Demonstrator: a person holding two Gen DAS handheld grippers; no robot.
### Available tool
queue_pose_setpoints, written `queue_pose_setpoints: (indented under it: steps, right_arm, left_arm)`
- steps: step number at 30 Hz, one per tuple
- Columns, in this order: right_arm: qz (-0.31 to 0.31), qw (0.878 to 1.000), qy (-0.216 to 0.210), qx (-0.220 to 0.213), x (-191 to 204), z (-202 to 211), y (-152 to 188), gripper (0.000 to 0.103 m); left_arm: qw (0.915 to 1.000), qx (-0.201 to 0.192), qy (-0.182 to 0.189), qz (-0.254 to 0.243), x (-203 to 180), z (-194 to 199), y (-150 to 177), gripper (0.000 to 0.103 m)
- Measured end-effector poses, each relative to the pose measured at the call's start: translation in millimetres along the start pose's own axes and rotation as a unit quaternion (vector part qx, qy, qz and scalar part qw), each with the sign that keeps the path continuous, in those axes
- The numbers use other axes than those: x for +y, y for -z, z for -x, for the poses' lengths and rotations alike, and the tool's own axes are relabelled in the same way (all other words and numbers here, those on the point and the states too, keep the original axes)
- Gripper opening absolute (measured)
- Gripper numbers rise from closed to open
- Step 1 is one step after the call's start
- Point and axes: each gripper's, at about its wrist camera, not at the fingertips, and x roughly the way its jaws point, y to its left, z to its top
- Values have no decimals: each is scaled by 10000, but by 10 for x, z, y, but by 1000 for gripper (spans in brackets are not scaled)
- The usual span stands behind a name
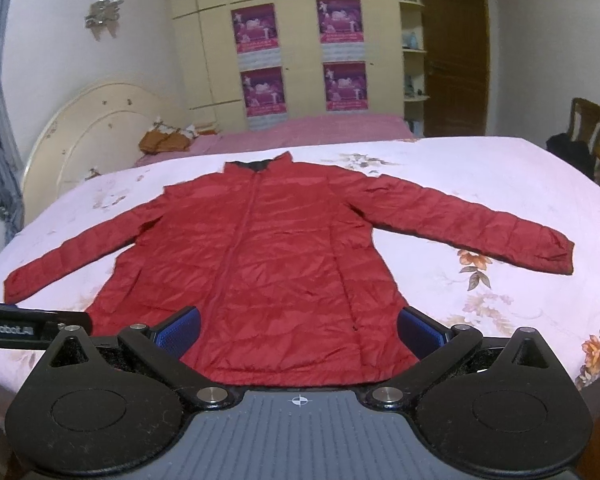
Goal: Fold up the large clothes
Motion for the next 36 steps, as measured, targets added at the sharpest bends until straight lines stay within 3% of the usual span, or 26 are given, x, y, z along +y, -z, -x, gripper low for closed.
queue_pose_setpoints:
  steps: [27,36]
  right_arm:
    - [-512,9936,994,-154,233,-1060,-637,103]
    - [-693,9878,1380,-178,-182,-1363,-811,103]
  left_arm:
    - [9989,209,282,-298,630,-1291,-1035,103]
    - [9987,380,231,-239,543,-1716,-1249,103]
